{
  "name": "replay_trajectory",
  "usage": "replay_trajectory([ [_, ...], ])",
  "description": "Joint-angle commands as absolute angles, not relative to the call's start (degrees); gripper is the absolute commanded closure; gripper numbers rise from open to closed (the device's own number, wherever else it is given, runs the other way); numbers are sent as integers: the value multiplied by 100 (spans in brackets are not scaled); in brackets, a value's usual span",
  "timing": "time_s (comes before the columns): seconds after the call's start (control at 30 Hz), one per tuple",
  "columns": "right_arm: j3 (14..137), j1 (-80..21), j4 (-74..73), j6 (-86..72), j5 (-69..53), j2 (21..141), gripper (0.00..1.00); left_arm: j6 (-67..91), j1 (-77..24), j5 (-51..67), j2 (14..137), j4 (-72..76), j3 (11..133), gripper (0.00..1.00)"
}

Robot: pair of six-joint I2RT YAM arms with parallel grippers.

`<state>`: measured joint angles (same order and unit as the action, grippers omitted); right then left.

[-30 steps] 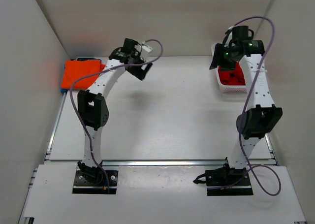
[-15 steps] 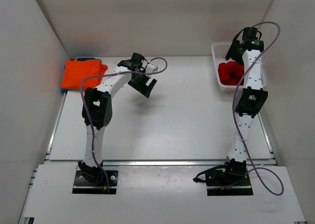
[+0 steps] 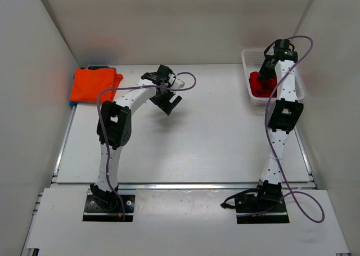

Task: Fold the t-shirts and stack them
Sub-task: Grab crumpled tshirt from bin with the right arm, then move the tshirt to the center of the board

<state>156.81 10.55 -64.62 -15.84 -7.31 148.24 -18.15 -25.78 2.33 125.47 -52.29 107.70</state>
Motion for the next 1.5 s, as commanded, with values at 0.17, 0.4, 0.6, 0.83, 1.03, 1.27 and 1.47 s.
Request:
replay_trajectory([
  [0.17,16119,1371,-5837,-1336,-616,14003,100,-1898,-2663,9,12401,-5194,11214,1],
  [0.4,16163,1222,-4721,-721,0,12991,100,-1863,-2576,17,12340,-5185,11303,2],
  [0.6,16128,652,-3484,-80,439,12271,100,-1907,-2584,-176,12243,-5159,11320,1],
  [0.83,16154,-351,-2155,941,440,11892,100,-1855,-2637,-808,12068,-5010,11198,1],
  [1.03,16172,-1045,-1828,1073,-173,11524,100,-1617,-2435,-1581,11883,-4676,11100,1],
  [1.27,16154,-1844,-1336,949,-1457,11083,100,-1152,-1881,-2697,11734,-4263,11451,1],
  [1.47,15839,-2249,-1644,905,-1072,10960,100,-985,-1231,-2804,11497,-4245,11786,1],
])
